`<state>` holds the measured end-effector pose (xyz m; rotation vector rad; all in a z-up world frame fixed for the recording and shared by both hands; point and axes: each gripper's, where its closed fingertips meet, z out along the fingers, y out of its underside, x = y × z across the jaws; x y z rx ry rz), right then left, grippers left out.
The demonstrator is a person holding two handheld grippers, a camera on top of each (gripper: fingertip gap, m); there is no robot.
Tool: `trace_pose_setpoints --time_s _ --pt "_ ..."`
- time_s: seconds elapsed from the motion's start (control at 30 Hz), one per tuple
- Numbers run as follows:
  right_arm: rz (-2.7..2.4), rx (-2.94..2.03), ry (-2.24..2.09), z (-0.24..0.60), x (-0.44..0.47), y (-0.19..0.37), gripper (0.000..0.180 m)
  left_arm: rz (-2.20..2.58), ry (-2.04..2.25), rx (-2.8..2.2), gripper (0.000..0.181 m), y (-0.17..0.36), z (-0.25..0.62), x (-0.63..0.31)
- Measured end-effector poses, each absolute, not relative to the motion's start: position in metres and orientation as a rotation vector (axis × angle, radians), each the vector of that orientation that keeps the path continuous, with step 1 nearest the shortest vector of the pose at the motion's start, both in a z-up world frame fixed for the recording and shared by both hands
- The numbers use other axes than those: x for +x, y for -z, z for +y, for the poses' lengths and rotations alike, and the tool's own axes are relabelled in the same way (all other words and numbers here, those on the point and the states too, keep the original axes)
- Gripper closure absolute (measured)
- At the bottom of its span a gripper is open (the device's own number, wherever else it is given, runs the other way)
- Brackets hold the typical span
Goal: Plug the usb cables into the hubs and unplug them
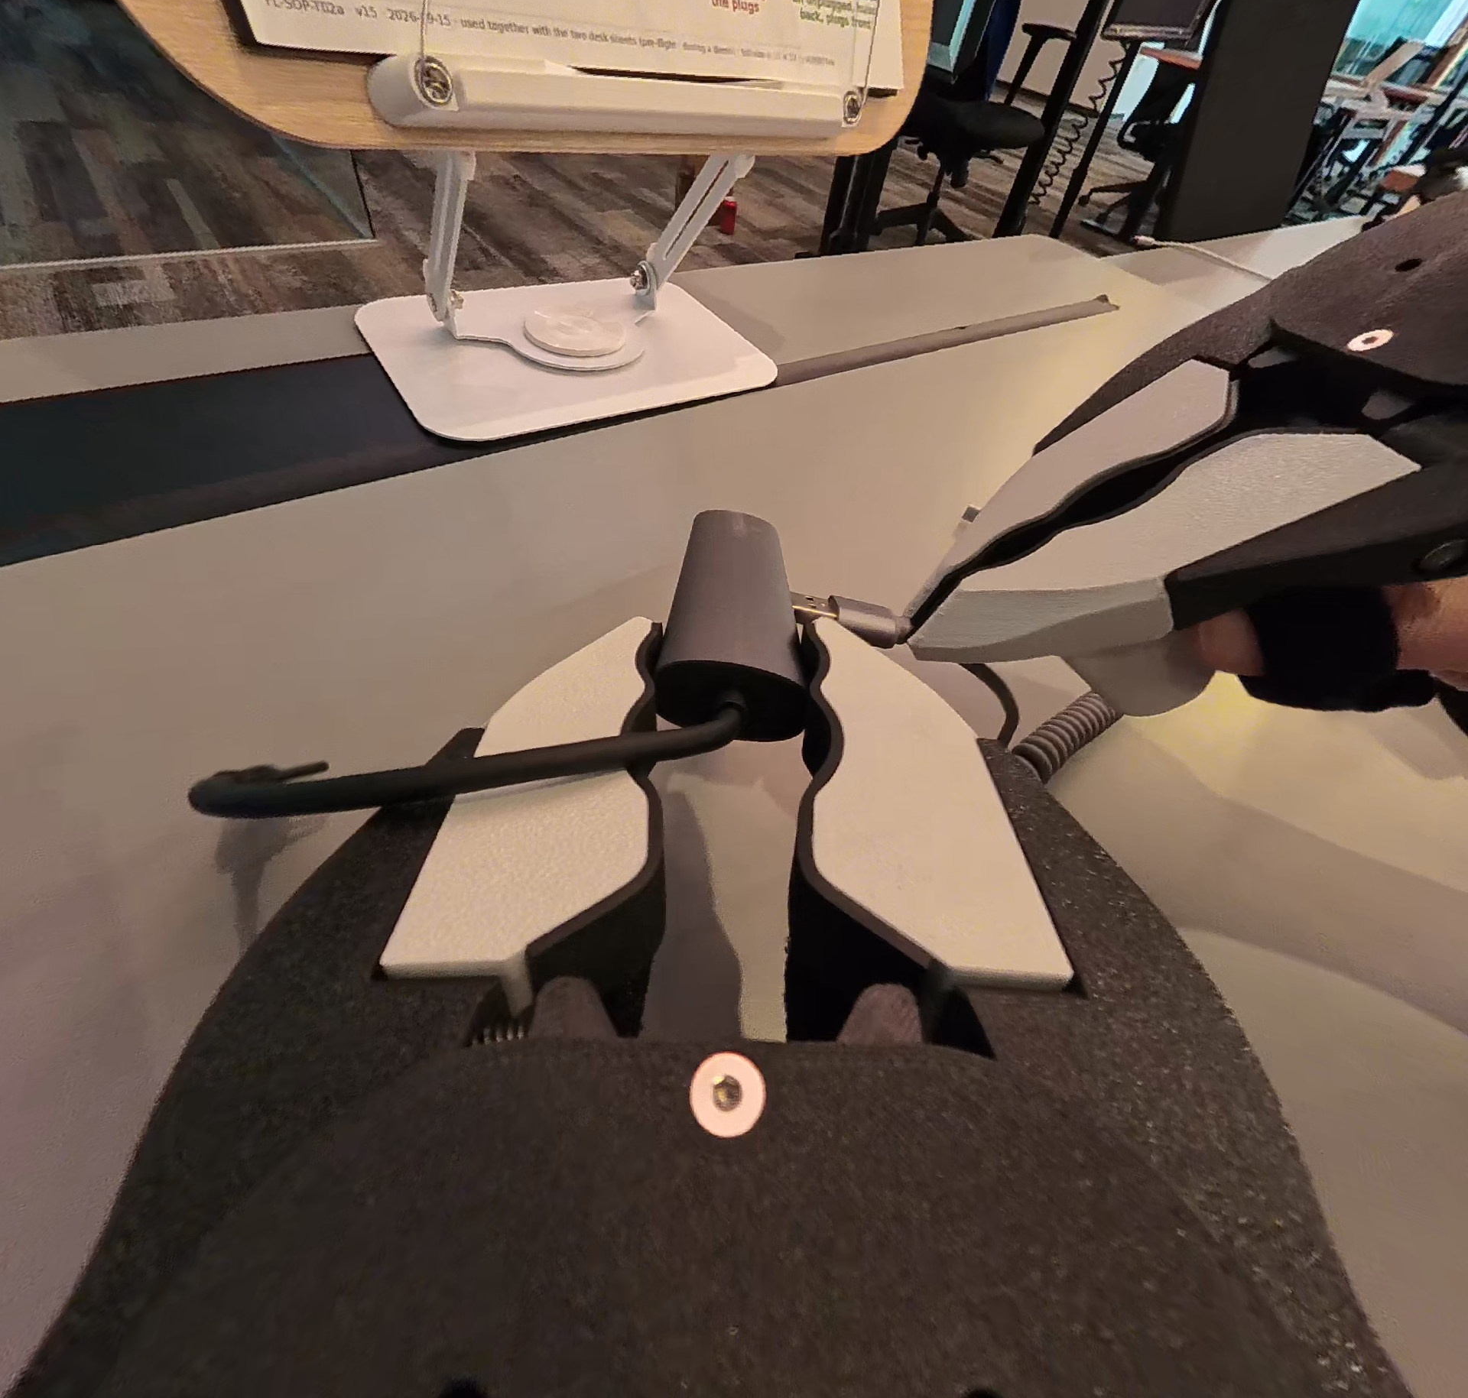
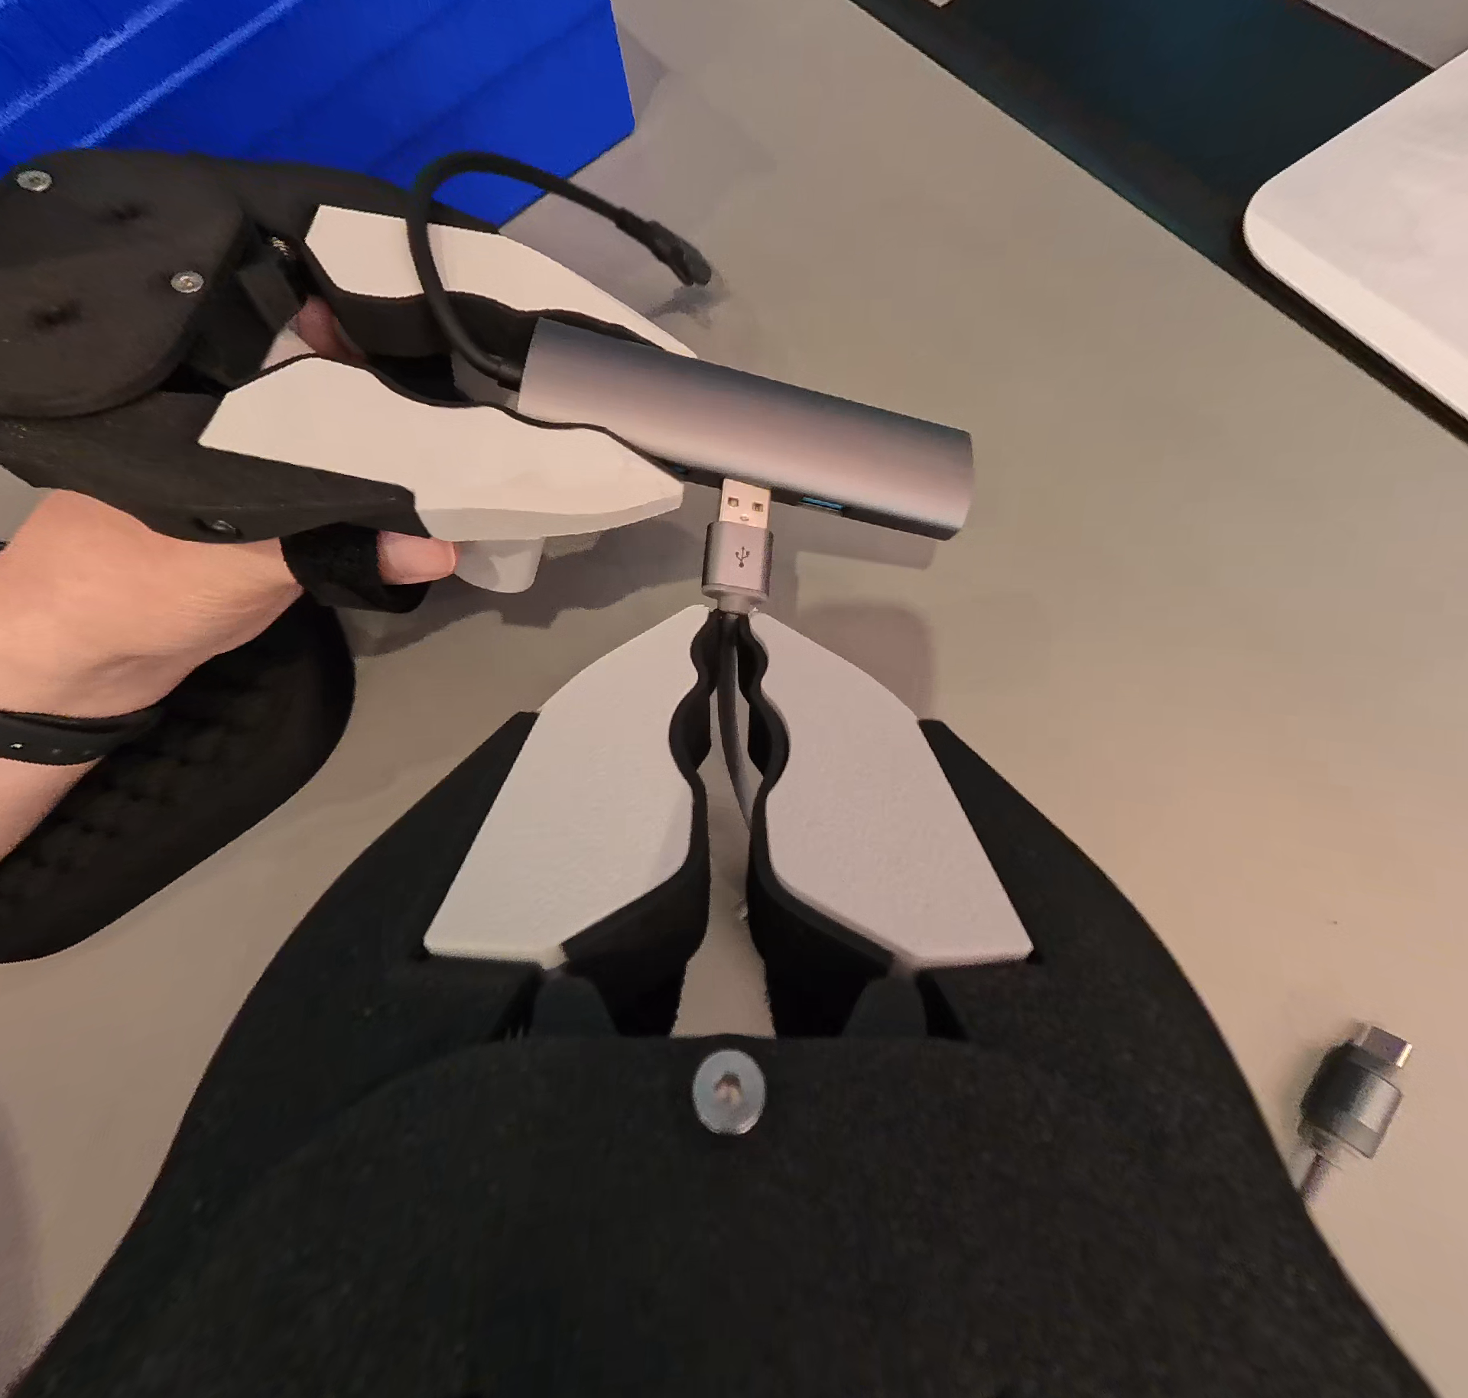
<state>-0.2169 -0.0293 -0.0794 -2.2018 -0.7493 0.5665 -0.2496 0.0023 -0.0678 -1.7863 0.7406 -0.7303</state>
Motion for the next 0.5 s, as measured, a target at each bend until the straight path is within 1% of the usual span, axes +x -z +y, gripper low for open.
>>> trace_pose_setpoints --time_s 0.27,0.5 --pt "-0.799 -2.169 -0.461 -0.0267 -0.2147 0.0806 0.176 0.838 0.548 -1.755 0.148 0.0704 0.0023 -0.2487" --pt "-0.784 -2.129 -0.491 -0.0258 -0.22 0.0769 0.176 0.733 0.682 -1.759 0.148 0.0625 0.0035 -0.2521"
